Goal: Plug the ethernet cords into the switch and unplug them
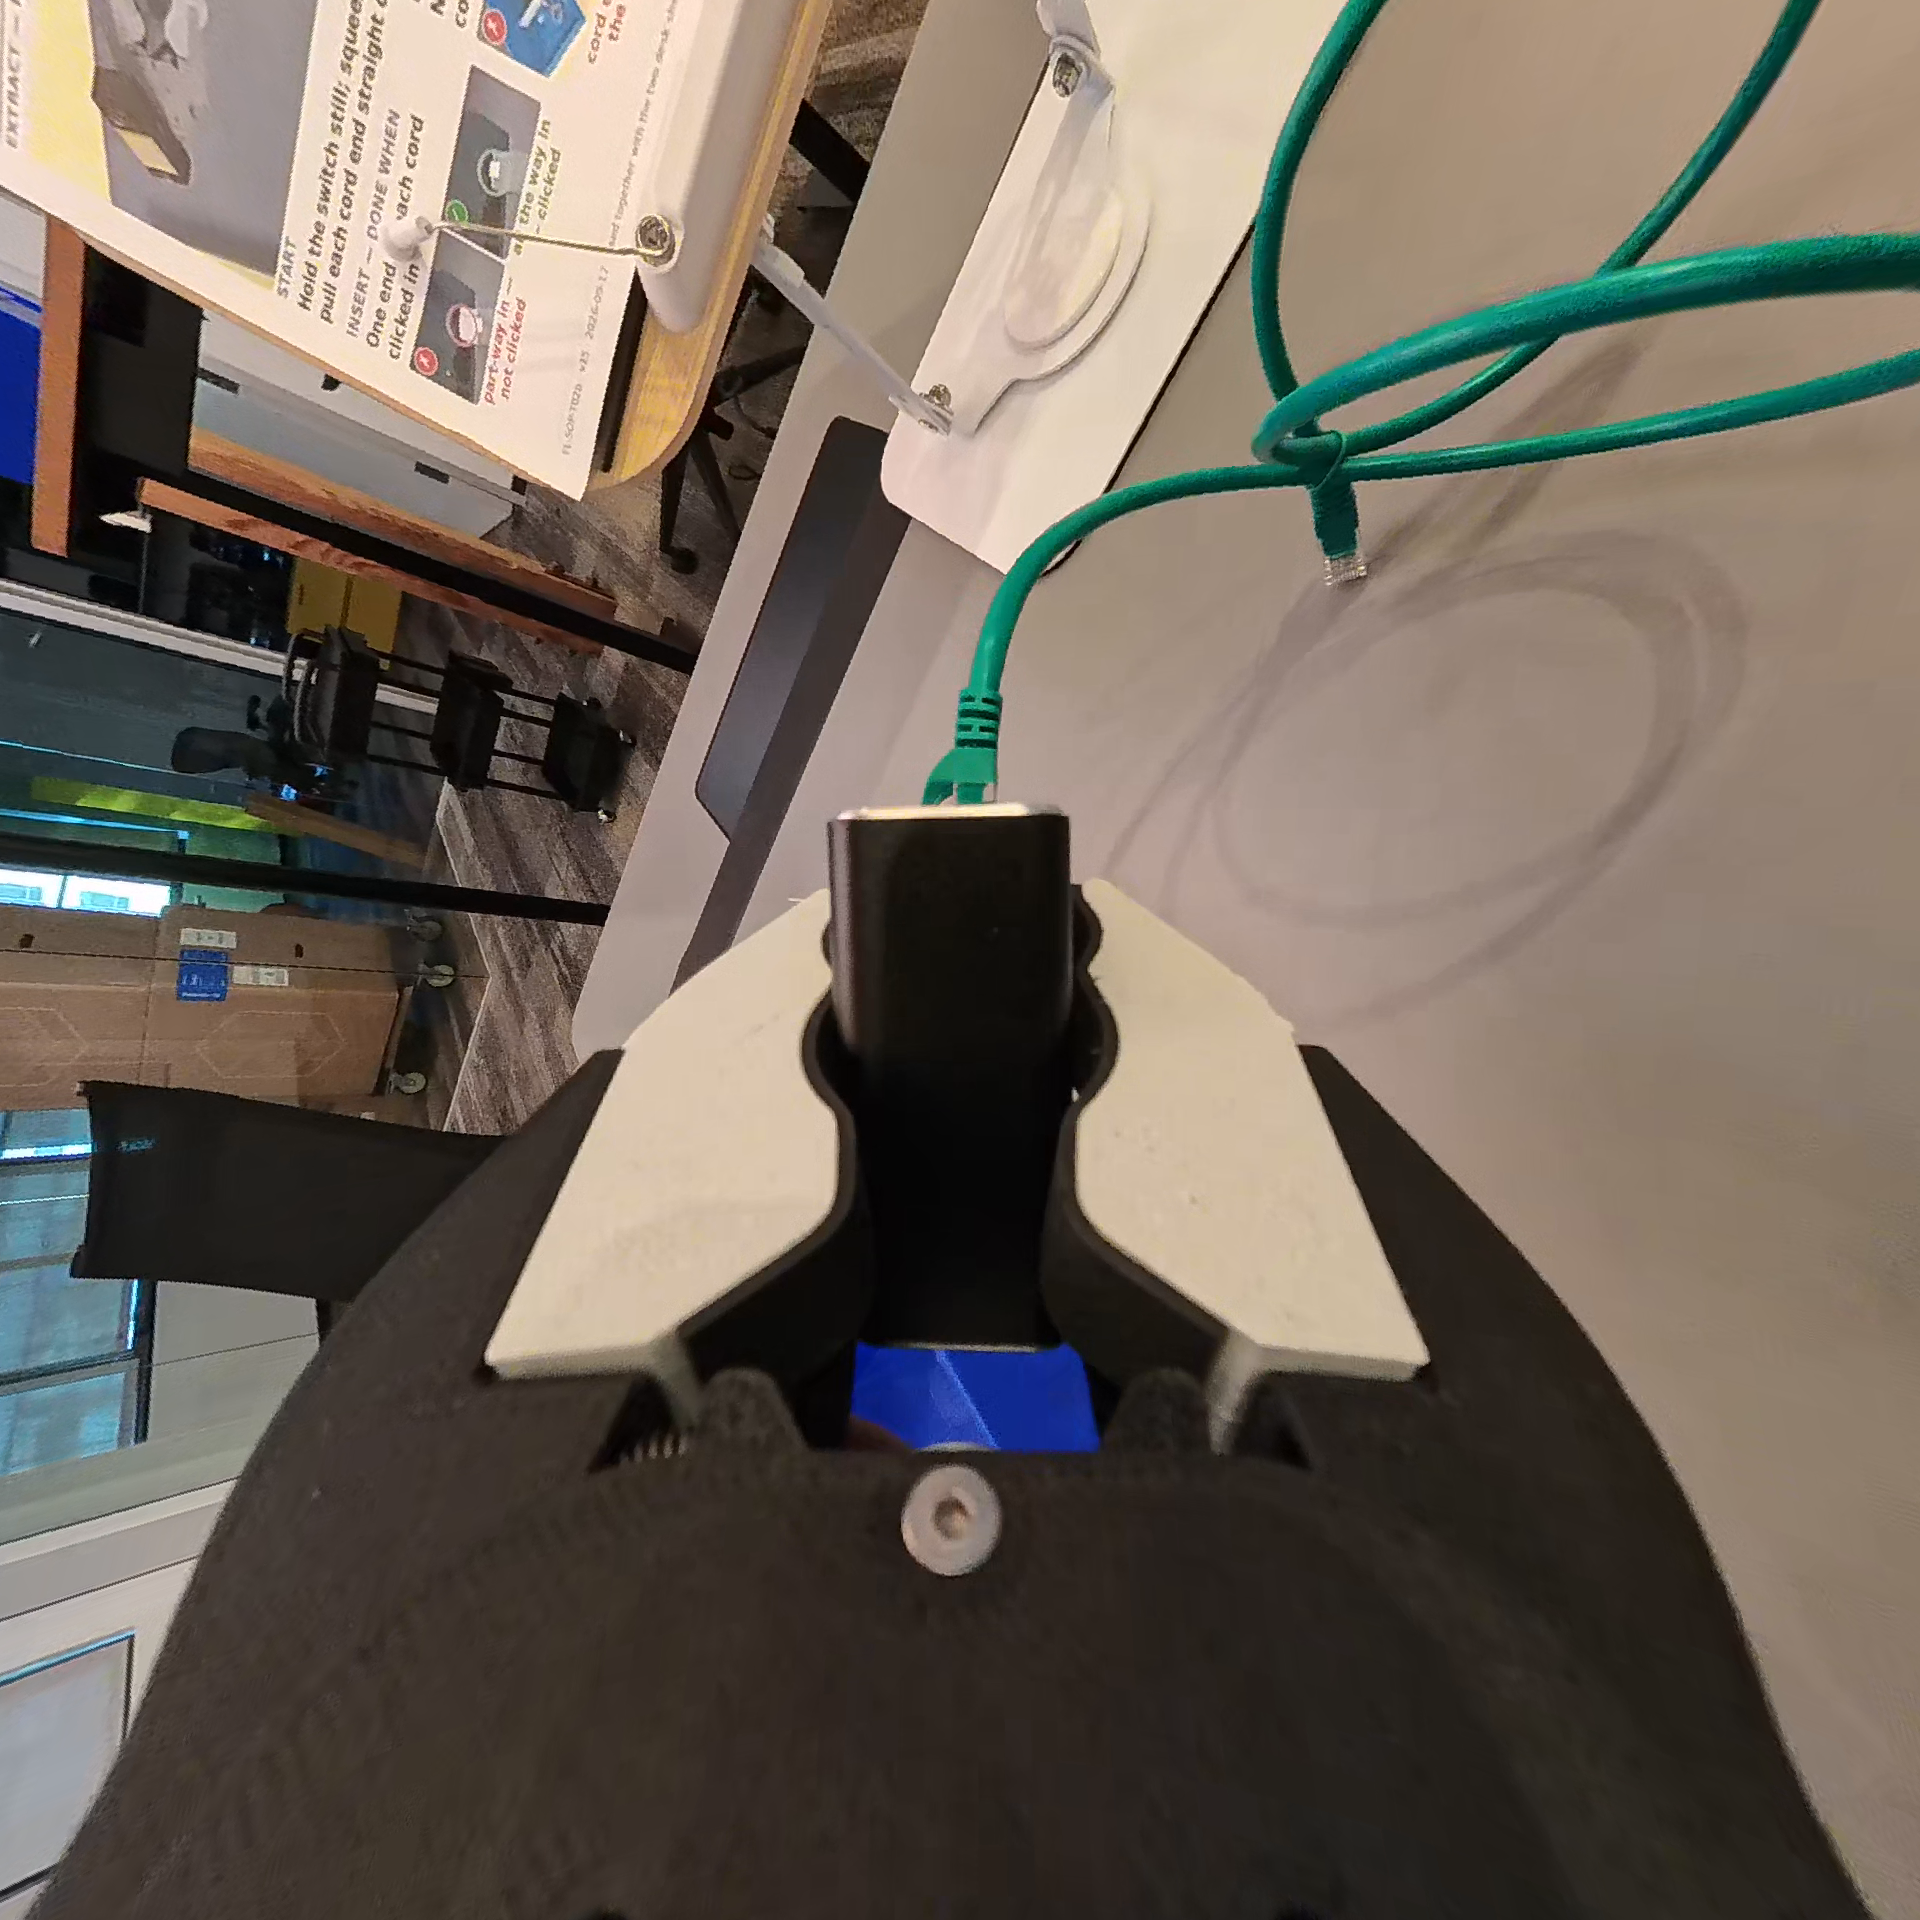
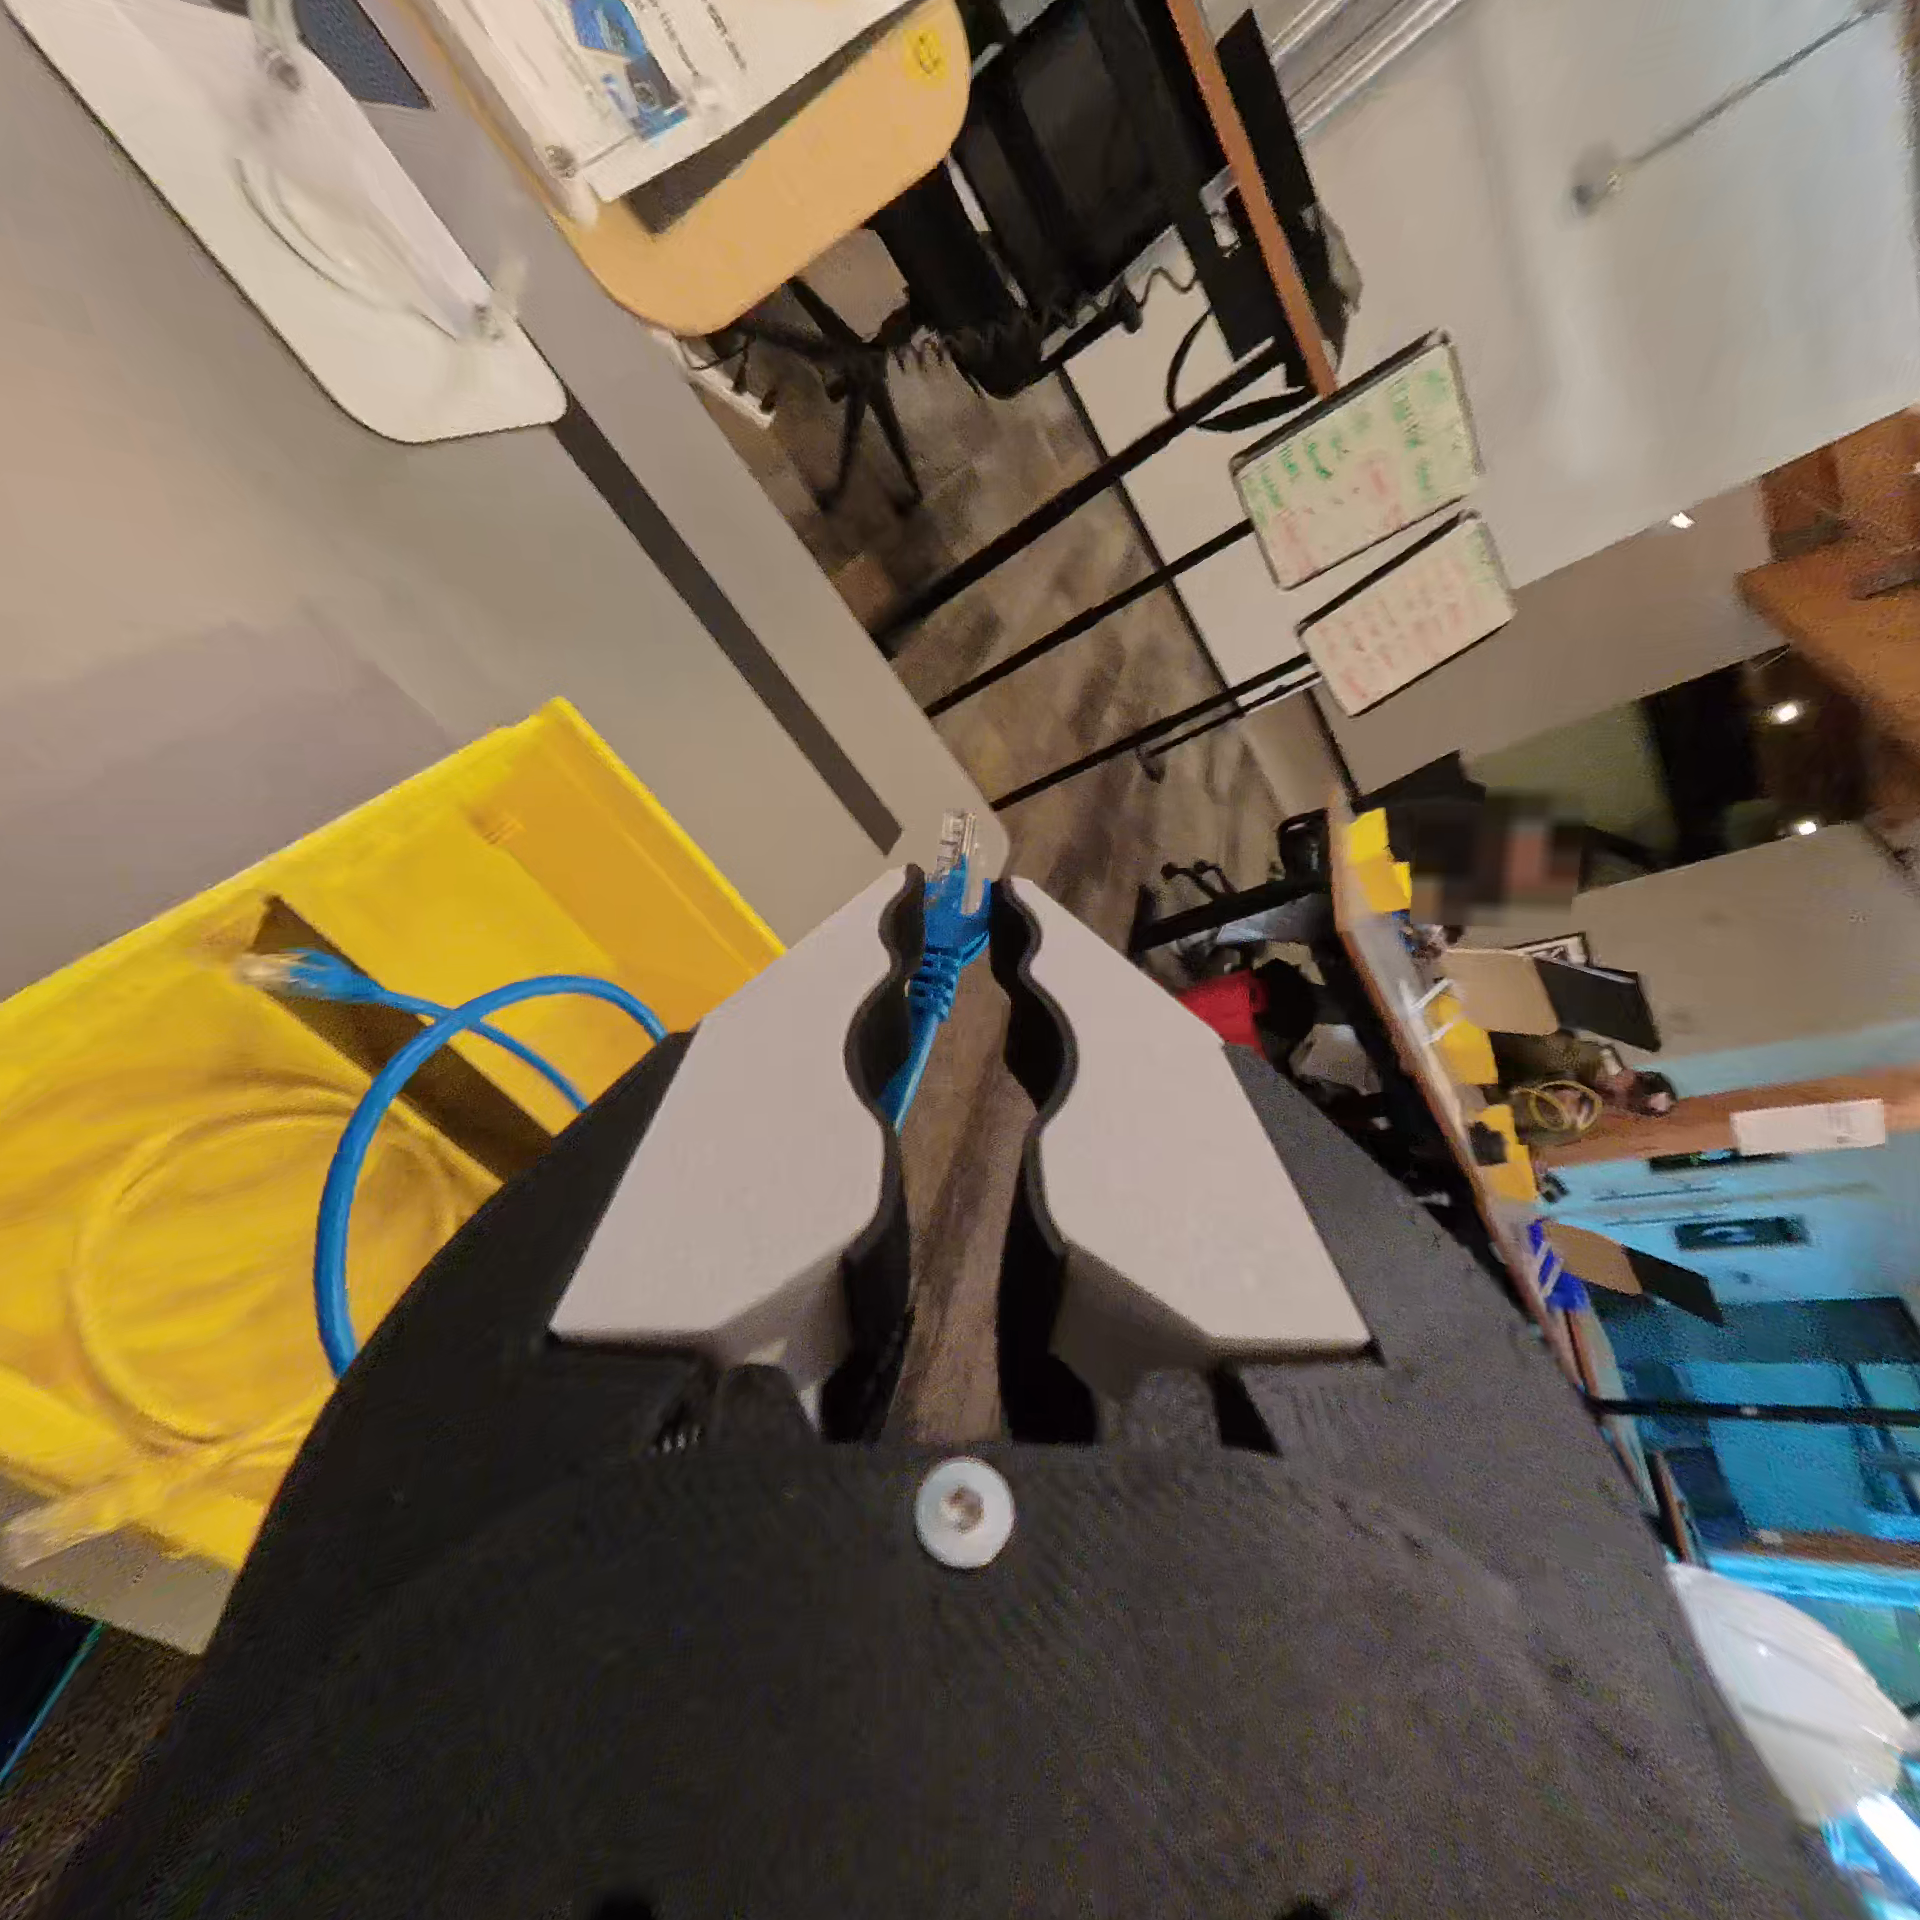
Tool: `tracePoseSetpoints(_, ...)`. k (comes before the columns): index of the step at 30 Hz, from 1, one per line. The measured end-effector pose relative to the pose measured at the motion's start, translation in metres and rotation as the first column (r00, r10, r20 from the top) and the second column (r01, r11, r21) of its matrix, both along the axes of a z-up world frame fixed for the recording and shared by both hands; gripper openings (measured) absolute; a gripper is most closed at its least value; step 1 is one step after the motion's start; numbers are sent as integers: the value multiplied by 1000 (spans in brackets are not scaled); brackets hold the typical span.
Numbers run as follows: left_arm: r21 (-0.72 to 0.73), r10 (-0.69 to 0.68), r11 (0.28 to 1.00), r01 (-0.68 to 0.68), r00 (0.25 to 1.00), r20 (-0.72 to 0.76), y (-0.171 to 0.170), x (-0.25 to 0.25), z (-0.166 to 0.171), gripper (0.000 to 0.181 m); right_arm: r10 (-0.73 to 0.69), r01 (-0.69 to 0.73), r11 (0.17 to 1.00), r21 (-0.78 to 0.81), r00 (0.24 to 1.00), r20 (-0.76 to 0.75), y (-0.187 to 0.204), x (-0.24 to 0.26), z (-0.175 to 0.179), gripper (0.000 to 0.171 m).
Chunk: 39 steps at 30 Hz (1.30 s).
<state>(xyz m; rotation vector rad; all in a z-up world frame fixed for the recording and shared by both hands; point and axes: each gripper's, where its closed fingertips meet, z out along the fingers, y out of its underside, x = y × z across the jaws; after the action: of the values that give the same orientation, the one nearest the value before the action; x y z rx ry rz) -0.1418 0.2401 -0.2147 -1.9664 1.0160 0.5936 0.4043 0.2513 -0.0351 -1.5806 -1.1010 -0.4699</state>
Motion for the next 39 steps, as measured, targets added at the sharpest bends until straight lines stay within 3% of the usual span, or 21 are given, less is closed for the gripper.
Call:
tracePoseSetpoints(2, -2, -4, 1000, 4, 1000, -1, 0, 1, -1, 36, -40, 41, 999, -34, 998, 38, 1, 6, -21, 10)
tracePoseSetpoints(13, -3, -20, 1000, 20, 1000, -12, -2, 6, 0, 36, 39, -42, 950, -308, 999, -16, -10, -27, -143, 10)
tracePoseSetpoints(16, -4, -29, 1000, 29, 999, -18, -3, 9, 0, 36, 69, -98, 928, -359, 993, -93, -8, -39, -167, 9)
tracePoseSetpoints(26, -7, -40, 999, 40, 999, -25, -4, 13, -1, 36, 112, -164, 859, -485, 984, -135, -11, -63, -243, 10)
tracePoseSetpoints(29, -13, -41, 999, 41, 999, -28, -5, 13, -3, 36, 113, -198, 843, -500, 974, -196, -11, -67, -247, 14)
tracePoseSetpoints(32, -13, -40, 999, 40, 999, -29, -4, 12, -3, 36, 107, -193, 818, -542, 977, -186, -13, -62, -245, 34)
tracePoseSetpoints(39, -13, -44, 999, 44, 999, -30, -4, 14, -5, 36, 113, -242, 811, -532, 958, -264, -15, -49, -206, 44)
